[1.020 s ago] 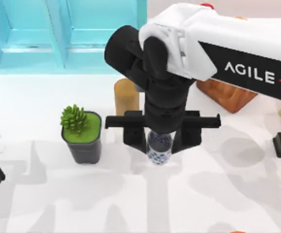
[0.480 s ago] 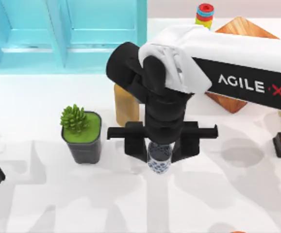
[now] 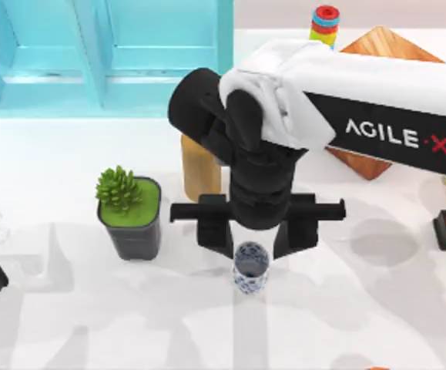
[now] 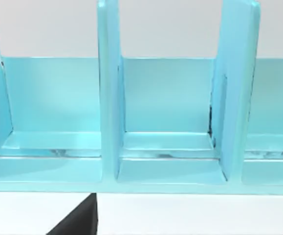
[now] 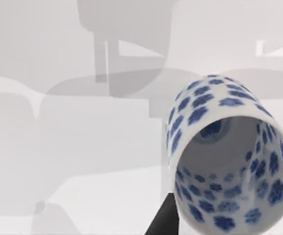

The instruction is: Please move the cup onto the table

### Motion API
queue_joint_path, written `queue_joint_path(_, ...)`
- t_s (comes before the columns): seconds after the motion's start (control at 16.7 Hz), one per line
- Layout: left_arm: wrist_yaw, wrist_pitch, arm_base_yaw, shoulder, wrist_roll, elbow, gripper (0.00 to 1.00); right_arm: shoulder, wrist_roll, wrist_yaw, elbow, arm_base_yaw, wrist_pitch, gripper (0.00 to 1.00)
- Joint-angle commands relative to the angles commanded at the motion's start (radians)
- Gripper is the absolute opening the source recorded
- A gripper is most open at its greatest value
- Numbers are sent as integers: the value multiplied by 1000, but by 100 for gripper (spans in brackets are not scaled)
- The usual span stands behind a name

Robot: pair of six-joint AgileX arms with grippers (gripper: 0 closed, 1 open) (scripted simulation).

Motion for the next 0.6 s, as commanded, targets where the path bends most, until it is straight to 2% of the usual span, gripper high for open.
queue_joint_path(0.24,0,0,0,0,0,0,100,0,0,0,0,0,0,98)
queue_joint_path(0.6,0,0,0,0,0,0,100,0,0,0,0,0,0,100)
